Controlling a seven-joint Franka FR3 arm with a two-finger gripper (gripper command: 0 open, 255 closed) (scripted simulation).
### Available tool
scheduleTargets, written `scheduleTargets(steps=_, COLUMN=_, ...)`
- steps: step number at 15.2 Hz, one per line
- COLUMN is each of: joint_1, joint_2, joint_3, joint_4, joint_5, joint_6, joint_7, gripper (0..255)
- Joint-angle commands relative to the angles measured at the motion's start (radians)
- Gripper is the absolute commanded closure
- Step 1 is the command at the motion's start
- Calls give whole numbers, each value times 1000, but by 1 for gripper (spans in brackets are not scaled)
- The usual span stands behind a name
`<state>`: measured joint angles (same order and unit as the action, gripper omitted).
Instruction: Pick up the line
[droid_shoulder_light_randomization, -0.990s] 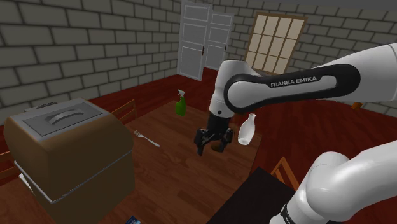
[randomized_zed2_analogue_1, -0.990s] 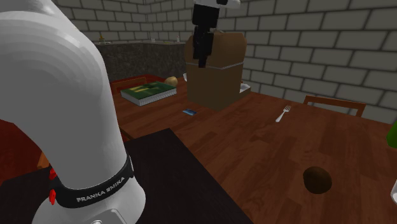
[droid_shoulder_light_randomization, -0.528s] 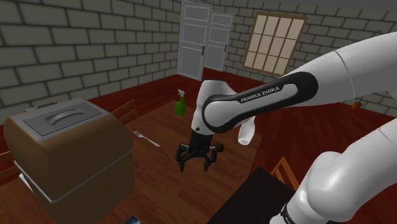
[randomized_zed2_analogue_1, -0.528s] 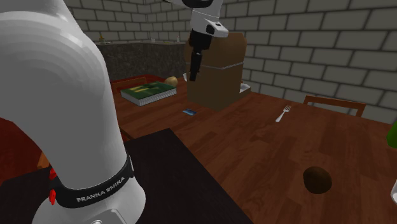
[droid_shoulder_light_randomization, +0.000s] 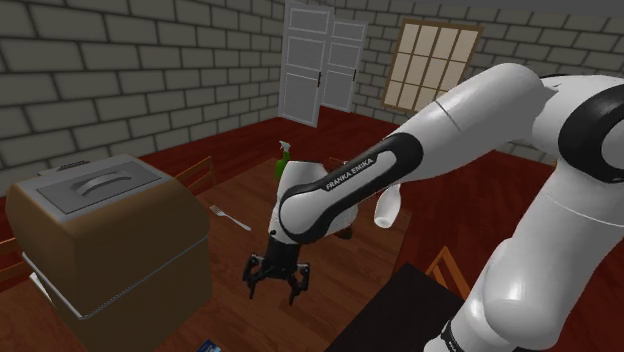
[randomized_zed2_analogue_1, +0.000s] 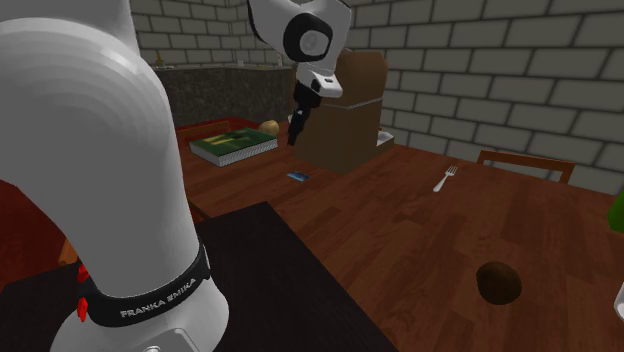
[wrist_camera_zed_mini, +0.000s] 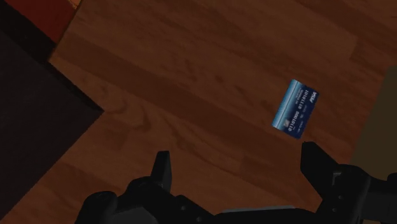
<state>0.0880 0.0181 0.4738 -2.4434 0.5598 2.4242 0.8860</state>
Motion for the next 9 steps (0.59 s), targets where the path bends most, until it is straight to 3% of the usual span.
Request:
scheduleTargets(steps=1, joint_1=13, joint_2=81, joint_3=11, joint_4=27, joint_5=18, joint_6=59, joint_7=47, gripper=0)
scheduleTargets(steps=9, joint_1=97, joint_2=421, joint_3=5, joint_4=228, joint_5=54, joint_6=231, joint_7=221, gripper=0)
